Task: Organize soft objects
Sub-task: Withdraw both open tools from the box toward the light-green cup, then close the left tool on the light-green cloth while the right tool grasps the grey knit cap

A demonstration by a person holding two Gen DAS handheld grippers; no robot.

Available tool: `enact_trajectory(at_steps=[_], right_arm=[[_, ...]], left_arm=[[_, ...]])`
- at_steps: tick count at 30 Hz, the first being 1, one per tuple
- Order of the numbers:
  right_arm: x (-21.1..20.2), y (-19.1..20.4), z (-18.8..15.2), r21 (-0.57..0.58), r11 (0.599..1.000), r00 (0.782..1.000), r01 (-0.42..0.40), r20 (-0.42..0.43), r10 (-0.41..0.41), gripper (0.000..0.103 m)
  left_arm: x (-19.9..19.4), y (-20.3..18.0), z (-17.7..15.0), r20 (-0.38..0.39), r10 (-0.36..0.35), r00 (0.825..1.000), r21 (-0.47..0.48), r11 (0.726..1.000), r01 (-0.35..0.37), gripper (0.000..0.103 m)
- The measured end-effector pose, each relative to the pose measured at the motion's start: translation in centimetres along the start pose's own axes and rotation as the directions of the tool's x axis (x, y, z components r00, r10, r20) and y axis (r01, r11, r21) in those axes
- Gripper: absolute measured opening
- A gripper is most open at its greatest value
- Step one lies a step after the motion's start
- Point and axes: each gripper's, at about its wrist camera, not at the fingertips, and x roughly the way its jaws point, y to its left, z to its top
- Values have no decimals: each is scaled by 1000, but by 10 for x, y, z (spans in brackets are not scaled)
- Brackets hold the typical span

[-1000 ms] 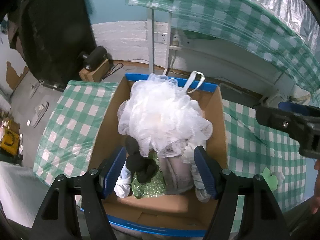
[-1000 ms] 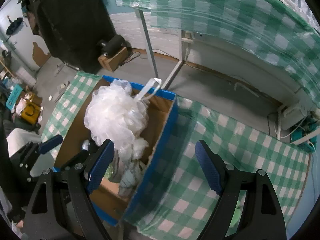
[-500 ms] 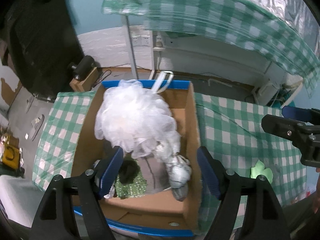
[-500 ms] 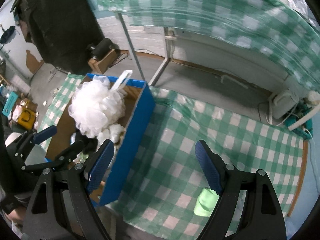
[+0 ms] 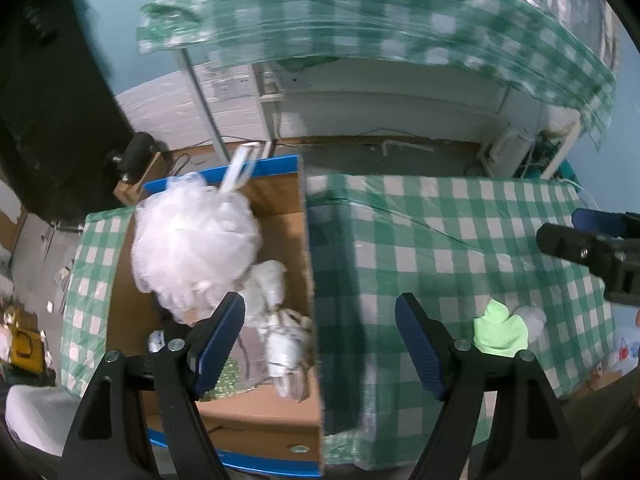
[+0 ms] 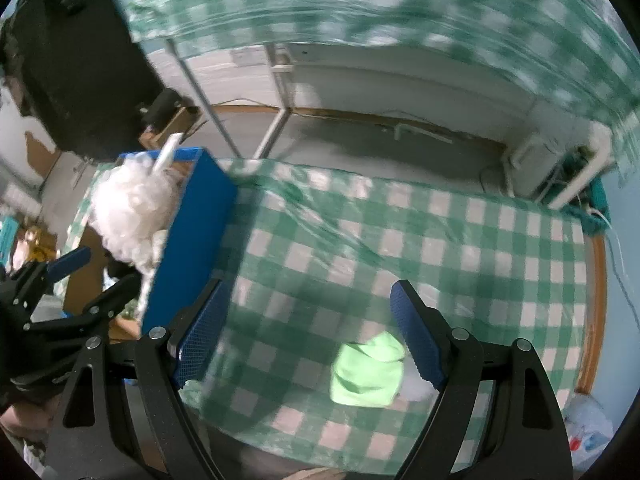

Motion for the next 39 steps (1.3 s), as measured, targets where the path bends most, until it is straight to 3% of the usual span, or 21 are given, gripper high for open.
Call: enact_trajectory(at_steps=[19,25,34,39], right_arm=[[17,-85,-49,155,987,997,38,-75,-27,83],[37,-102,-63,185,981,992,54,-123,-31,83],[76,-118,-85,206,976,976,73,-218,-27,83],[88,-122,-95,216,974,970,74,-241,-20,83]], left_arm=[[45,-105,-18,-117,-13,993,210,977,37,80],[62,-125,-24,-158,-26,987,233,970,63,80],[94,-145,-32,-261,-92,961,212,966,150,80],[105,-155,-35,-279,-78,957,237,960,147,80]])
